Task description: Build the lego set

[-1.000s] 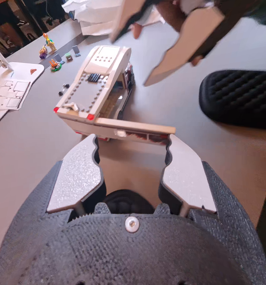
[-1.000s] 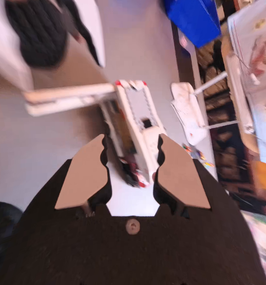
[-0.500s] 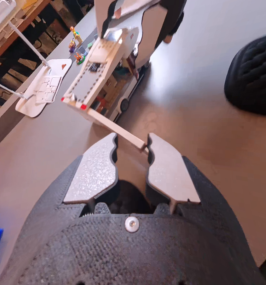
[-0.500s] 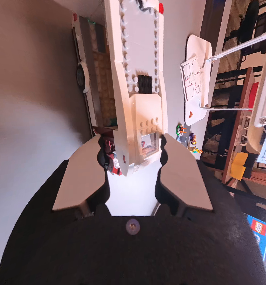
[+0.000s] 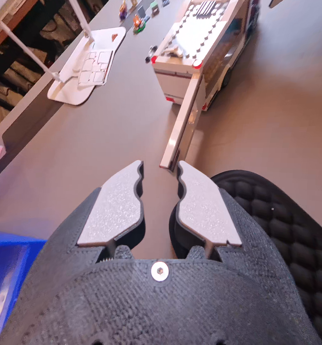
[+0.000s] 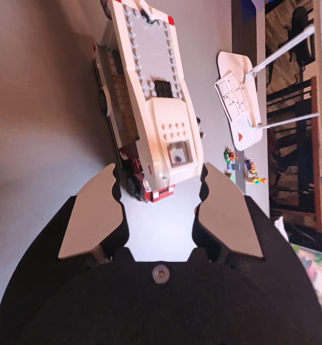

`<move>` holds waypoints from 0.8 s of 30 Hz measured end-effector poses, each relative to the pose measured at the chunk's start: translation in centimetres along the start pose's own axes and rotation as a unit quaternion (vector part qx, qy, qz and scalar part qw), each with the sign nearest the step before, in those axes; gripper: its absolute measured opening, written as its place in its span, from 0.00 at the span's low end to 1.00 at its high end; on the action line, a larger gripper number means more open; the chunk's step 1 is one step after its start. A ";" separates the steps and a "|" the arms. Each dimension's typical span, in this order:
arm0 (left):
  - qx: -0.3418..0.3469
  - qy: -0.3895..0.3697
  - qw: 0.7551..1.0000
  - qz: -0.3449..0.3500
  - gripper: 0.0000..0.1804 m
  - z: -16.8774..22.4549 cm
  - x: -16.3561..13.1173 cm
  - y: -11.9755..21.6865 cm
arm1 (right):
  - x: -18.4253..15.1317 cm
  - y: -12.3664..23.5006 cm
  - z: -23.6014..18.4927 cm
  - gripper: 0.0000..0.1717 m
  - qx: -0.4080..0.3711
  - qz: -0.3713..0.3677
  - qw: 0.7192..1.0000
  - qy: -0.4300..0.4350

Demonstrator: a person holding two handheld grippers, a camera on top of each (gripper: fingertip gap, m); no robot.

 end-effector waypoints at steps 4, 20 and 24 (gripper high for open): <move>-0.061 0.017 0.997 0.031 0.31 0.8 0.5 -0.1 | -2.8 0.0 0.1 0.52 0.024 -0.010 0.997 -0.077; -0.090 -0.004 0.993 0.070 0.09 -2.5 -0.8 -2.5 | -1.9 -5.7 -0.2 0.37 0.081 0.035 0.988 -0.129; -0.068 -0.016 0.995 0.070 0.09 -3.7 -1.0 -2.8 | -1.6 -6.9 0.9 0.37 0.068 0.028 0.991 -0.112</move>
Point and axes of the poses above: each gripper's, where its closed fingertips meet, y back along the fingers, x out of its top, z = x × y across the jaws, the point moved 2 cm from there along y, back along the fingers, and after that the axes turned 9 degrees about -x, right-handed, at the moved point
